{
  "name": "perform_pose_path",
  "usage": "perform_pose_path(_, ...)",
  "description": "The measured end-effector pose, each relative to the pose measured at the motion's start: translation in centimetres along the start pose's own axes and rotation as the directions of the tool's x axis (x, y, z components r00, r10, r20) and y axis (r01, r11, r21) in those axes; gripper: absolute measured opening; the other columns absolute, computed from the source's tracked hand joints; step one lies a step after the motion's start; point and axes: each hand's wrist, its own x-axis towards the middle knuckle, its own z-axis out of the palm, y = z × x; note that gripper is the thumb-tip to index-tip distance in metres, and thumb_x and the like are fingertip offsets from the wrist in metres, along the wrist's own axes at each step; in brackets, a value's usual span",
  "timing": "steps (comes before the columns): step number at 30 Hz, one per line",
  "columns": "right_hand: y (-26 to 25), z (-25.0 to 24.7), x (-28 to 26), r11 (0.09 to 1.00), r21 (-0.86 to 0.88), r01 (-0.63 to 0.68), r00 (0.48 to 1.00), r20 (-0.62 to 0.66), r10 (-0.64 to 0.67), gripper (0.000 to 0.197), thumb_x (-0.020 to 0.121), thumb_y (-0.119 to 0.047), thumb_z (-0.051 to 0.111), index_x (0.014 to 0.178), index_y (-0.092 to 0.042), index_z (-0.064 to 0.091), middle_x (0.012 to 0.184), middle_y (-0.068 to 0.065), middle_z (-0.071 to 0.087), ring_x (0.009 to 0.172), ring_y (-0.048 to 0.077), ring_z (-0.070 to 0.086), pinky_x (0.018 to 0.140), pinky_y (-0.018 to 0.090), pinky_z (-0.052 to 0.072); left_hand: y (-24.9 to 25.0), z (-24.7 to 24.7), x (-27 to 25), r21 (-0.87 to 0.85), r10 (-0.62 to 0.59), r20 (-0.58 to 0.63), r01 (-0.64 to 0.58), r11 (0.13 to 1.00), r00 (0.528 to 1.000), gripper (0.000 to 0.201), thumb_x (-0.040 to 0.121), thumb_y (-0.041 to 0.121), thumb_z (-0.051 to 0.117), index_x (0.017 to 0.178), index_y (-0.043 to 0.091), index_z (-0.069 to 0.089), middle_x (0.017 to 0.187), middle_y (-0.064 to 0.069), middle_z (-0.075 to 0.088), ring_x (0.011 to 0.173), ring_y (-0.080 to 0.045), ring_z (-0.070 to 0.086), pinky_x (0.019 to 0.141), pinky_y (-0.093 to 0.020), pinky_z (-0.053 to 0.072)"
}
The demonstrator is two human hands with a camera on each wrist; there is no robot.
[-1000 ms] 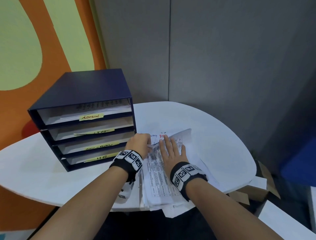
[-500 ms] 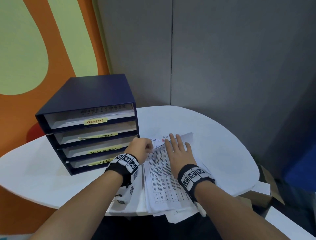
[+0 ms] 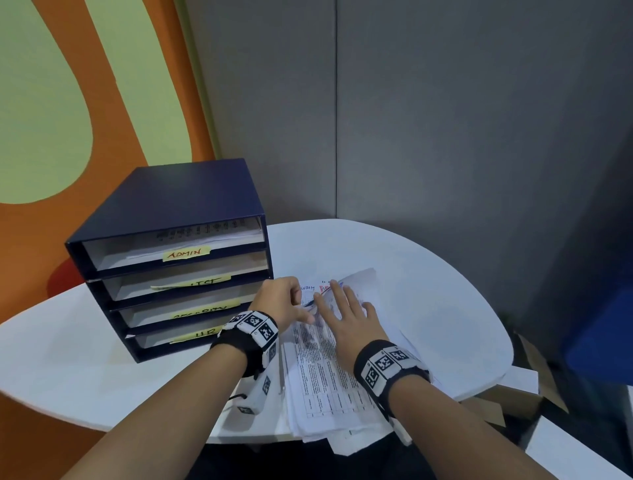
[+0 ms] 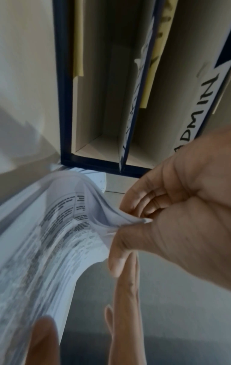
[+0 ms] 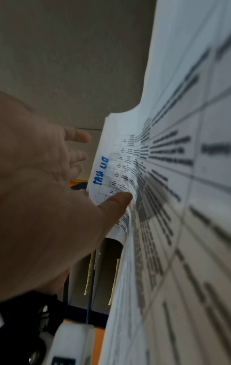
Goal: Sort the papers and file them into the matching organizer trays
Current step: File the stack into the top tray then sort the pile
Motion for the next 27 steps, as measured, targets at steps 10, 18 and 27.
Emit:
perform_pose_path(10, -0.2, 0.8, 0.3, 0.997, -0.030, 0.067, 0.998, -0.002, -0.067, 0.094, 0.079, -0.006, 0.056, 0.151, -0.029, 0.000, 0.157, 0.007, -0.023, 0.146, 0.027, -0.013, 0.113, 0.047, 0.012, -1.1, 0.1, 0.7, -0.219, -0.040, -0.004, 0.038, 0.975, 0.999, 0.051, 0.050, 0.029, 0.098, 0.073, 0.016, 0.054, 0.061, 0.003, 0.051, 0.053, -0.011, 0.042, 0.047, -0.022, 0.037)
perform_pose_path(18, -0.1, 1.2, 0.0, 0.996, 0.023, 0.086, 0.996, -0.009, -0.085, 0.073, 0.082, -0.011, 0.056, 0.146, -0.024, 0.022, 0.159, 0.009, 0.001, 0.146, 0.027, 0.000, 0.112, 0.047, 0.018, -0.6, 0.4, 0.6, -0.164, -0.008, -0.031, 0.003, 0.987, 0.999, 0.009, 0.083, 0.023, 0.077, 0.078, 0.018, 0.070, 0.069, 0.004, 0.067, 0.053, -0.003, 0.060, 0.051, -0.016, 0.046)
perform_pose_path(27, -0.6, 0.6, 0.6, 0.976, 0.140, 0.169, 0.953, -0.274, -0.125, 0.068, 0.079, -0.014, 0.063, 0.139, -0.025, 0.034, 0.151, 0.005, 0.031, 0.135, 0.026, 0.036, 0.097, 0.041, 0.040, -0.7, -0.5, 0.0, -0.574, -0.125, 0.171, 0.202, 0.794, 0.977, 0.009, 0.094, 0.006, 0.061, 0.100, 0.012, 0.057, 0.069, -0.004, 0.054, 0.042, -0.006, 0.049, 0.046, -0.021, 0.045)
